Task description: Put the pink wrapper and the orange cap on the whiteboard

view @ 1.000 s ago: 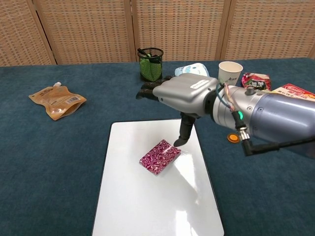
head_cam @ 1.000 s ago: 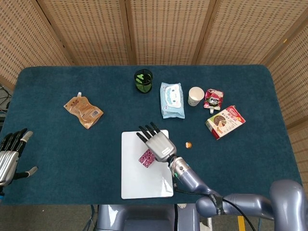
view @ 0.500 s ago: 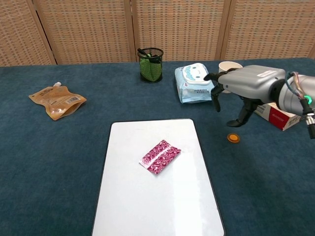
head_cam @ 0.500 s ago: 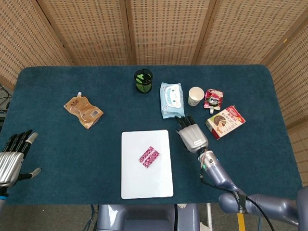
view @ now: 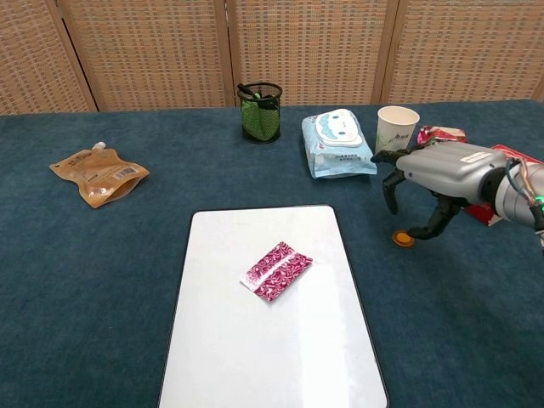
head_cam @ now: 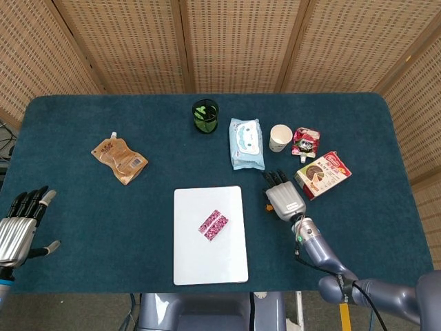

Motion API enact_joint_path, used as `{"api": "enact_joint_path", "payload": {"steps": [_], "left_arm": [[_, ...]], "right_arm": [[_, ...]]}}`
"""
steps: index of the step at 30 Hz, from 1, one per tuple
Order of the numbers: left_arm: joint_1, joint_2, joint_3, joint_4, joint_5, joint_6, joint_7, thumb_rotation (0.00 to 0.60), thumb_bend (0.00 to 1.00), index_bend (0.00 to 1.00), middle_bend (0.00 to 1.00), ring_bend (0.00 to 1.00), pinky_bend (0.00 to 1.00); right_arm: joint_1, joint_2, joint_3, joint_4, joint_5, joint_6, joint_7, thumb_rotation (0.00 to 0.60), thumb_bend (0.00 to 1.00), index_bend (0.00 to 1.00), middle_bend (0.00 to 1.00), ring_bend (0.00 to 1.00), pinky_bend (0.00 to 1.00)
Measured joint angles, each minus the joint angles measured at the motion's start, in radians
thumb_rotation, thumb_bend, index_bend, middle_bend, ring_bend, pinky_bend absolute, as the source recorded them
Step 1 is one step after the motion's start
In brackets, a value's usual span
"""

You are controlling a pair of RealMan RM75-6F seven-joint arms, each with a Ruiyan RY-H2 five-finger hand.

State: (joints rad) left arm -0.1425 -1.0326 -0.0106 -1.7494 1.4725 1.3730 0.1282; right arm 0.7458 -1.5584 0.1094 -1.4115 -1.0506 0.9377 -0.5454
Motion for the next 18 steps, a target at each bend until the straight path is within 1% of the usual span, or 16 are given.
{"api": "enact_joint_path", "payload": {"steps": [7,14,18], "left_arm": [[0.0,0.004,-0.001,0.003,0.0,0.002,-0.012,0.6,0.0,0.0,0.0,0.0,0.0],[-0.001,0.003,0.001,0.002,0.001,-0.001,-0.009,0.6,0.0,0.0,0.0,0.0,0.0],[-0.001,0.002,0.001,0.002,0.001,0.001,-0.007,0.6,0.0,0.0,0.0,0.0,0.0]], "right_arm": [[0.004,-0.036,-0.009,0.038,0.019,-0.013,-0.019,0.6,0.33,0.45,0.0,0.0,0.0],[0.004,-0.047,-0.012,0.056,0.024,-0.017,-0.023,0.6,0.34,0.45,0.0,0.0,0.0],[0.003,-0.05,-0.012,0.067,0.026,-0.018,-0.024,0.6,0.33,0.42,0.0,0.0,0.0]]}}
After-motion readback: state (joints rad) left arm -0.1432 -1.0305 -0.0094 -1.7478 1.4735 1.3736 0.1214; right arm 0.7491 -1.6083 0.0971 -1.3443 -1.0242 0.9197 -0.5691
